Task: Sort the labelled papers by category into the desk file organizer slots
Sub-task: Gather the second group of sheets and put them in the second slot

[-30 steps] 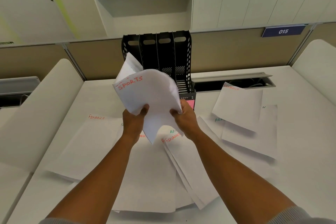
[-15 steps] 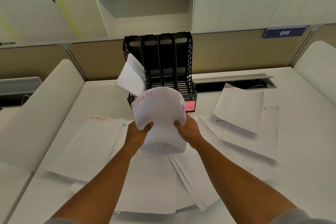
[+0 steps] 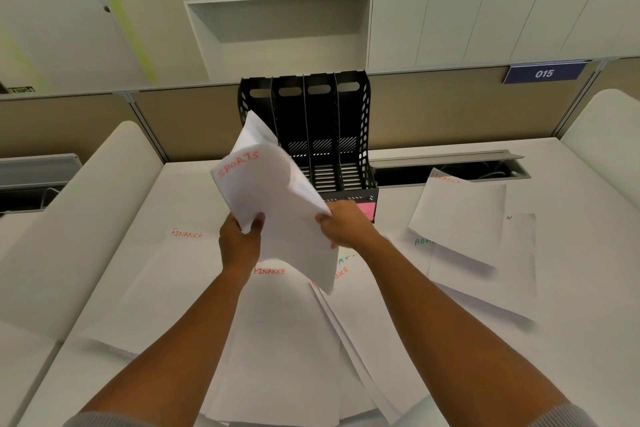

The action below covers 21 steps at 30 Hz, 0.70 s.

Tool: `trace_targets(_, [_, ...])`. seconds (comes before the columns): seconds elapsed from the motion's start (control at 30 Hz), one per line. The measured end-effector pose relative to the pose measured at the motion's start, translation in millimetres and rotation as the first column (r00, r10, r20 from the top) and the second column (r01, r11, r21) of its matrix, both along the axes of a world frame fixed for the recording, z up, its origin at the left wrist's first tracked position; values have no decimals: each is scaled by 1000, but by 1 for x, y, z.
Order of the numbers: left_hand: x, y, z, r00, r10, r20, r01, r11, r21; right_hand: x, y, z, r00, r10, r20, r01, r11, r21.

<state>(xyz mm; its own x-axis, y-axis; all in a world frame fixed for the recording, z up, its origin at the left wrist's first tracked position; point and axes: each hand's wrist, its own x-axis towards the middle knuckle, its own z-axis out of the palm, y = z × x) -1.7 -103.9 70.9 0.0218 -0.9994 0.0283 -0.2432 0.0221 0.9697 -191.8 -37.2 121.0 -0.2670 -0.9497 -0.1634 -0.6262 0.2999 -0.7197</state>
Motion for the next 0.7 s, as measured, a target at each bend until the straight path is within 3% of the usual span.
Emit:
trace_targets(0.1, [3, -11, 2, 992, 120, -36, -121, 993, -9, 0, -13, 27, 984, -109, 139, 116, 992, -39])
trace_targets(0.2, [4, -16, -7, 994, 112, 9, -113, 990, 86, 2, -22, 52, 978, -176, 111, 191, 970, -153])
trace_targets(0.4, [5, -17, -41, 950, -198, 241, 117, 943, 312, 9, -43, 76, 949, -314, 20, 306, 907, -290])
trace_targets(0.53, [6, -18, -60, 827, -403, 391, 235, 881, 411, 11, -62, 73, 926, -349, -146, 292, 904, -311])
trace_targets(0.7, [2, -26, -77, 677, -537, 504, 299, 825, 479, 18, -90, 65, 913, -356, -199, 291, 911, -292])
